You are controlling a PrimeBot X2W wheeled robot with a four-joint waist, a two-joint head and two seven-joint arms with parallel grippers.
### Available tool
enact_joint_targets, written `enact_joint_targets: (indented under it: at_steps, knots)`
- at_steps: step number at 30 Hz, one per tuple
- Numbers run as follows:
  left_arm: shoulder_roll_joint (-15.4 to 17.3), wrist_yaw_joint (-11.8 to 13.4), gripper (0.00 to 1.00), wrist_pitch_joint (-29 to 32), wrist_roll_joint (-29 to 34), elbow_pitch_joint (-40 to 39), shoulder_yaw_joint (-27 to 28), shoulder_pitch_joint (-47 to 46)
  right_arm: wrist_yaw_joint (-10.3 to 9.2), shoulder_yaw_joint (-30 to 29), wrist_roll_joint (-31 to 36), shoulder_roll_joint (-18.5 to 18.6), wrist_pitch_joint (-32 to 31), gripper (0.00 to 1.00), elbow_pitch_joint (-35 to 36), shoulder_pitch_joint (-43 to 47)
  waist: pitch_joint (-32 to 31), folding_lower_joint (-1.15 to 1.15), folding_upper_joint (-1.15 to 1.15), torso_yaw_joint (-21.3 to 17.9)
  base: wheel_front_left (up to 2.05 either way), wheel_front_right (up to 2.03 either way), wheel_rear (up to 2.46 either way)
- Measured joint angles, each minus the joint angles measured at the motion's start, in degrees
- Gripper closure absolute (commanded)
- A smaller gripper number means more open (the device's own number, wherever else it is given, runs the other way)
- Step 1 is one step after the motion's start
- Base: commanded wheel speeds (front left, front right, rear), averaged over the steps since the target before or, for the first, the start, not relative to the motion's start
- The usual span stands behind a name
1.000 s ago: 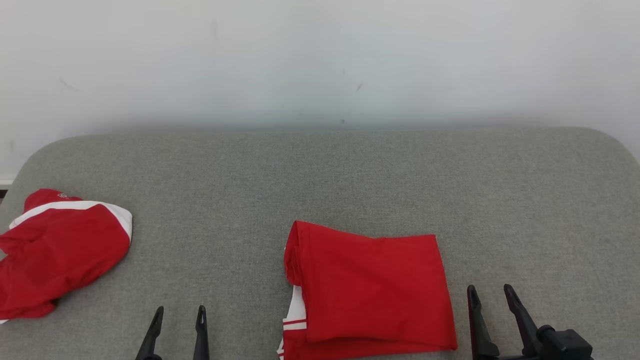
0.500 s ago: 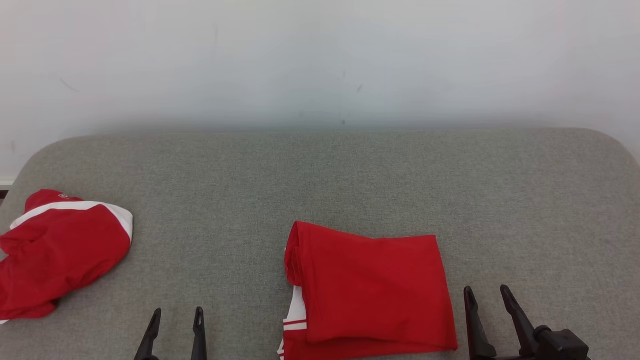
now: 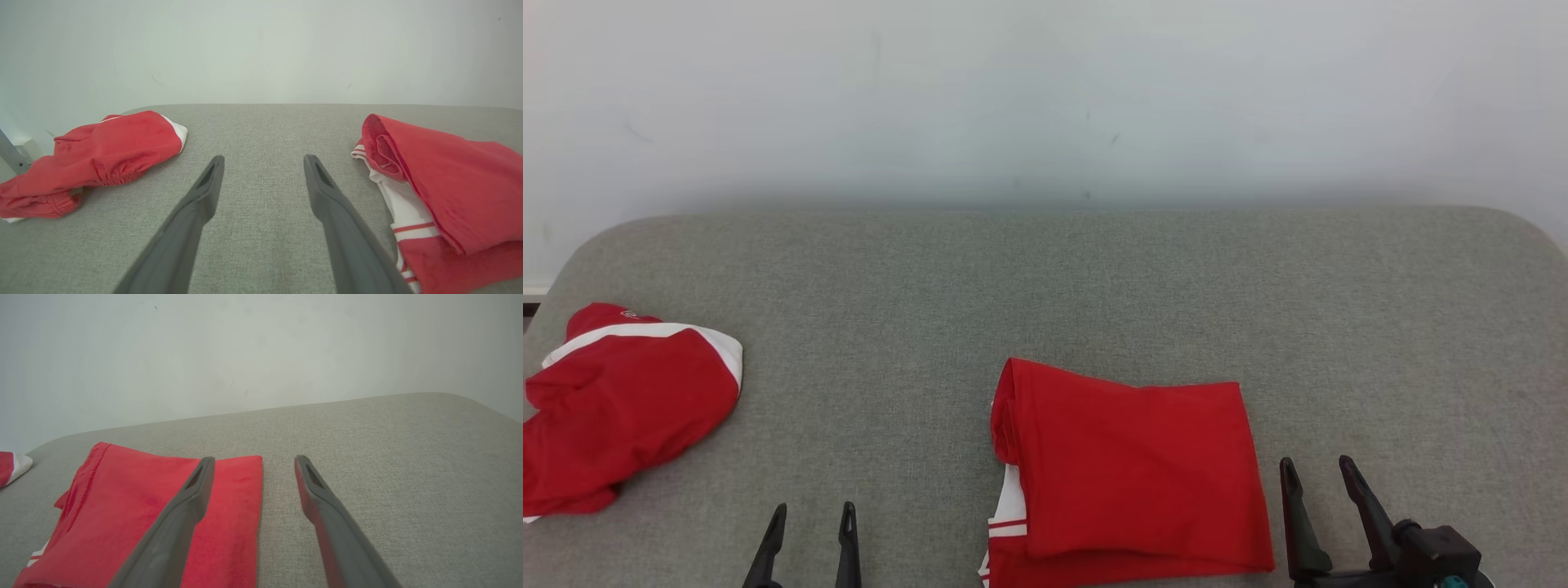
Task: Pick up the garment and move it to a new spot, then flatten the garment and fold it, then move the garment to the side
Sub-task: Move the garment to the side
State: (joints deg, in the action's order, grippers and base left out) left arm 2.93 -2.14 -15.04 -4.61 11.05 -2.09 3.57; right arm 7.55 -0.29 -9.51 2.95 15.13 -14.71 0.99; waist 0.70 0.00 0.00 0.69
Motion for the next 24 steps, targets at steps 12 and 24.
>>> enact_joint_targets:
  at_steps: [12,24]
  knots:
    - [0.0,-0.14,0.0,0.0,-0.52,0.49,-0.68,-0.41,0.0,-0.38,2.59,-0.02,0.0,0.0,-15.81,-10.17,0.92,0.0,0.0,1.85,0.0,0.0,0.0]
    - [0.0,0.12,0.0,0.0,-1.55,0.69,-0.87,-1.65,0.0,-1.63,4.05,0.03,-0.57,0.0,-37.53,-21.38,2.79,0.0,0.0,3.99,0.0,0.0,0.0]
